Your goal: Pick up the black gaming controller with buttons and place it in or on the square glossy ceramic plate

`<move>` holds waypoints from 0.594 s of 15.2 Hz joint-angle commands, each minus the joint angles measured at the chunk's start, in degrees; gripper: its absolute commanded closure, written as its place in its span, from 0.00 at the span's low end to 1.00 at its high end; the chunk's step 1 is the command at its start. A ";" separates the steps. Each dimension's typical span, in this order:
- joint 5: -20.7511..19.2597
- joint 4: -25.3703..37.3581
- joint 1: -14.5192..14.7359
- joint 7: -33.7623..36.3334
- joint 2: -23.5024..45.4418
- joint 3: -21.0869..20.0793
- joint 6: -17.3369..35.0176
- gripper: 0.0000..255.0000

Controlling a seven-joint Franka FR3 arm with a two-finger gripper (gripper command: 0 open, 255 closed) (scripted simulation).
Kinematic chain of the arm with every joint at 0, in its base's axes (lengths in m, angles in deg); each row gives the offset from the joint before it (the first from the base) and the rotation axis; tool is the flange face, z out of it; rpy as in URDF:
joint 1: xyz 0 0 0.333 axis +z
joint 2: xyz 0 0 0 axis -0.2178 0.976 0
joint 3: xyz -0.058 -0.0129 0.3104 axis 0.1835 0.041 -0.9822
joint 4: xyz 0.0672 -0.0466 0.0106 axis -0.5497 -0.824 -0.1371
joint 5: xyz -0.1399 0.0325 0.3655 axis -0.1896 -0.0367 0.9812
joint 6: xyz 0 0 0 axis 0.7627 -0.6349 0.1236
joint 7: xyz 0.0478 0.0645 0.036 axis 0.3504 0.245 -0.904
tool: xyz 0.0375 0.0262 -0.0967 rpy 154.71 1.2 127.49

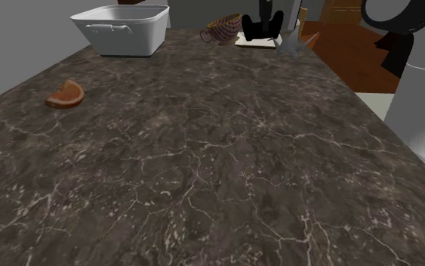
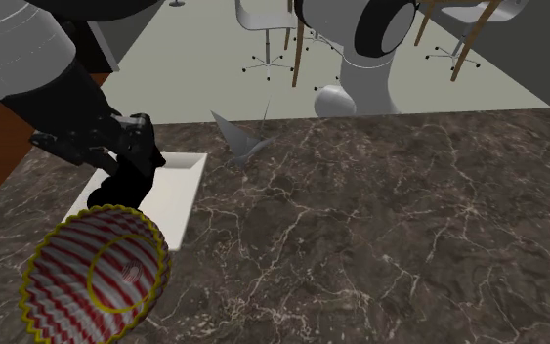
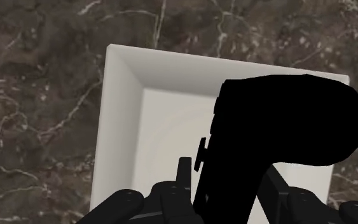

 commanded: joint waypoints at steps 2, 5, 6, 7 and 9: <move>-0.10 -1.14 0.18 0.21 -0.46 -0.08 0.72 1.00; -0.10 -1.13 0.18 0.20 -0.46 -0.08 0.71 1.00; -0.10 -1.13 0.18 0.20 -0.46 -0.07 0.71 1.00; -0.10 -1.13 0.18 0.20 -0.46 -0.07 0.71 1.00; -0.10 -1.12 0.18 0.21 -0.45 -0.08 0.71 0.00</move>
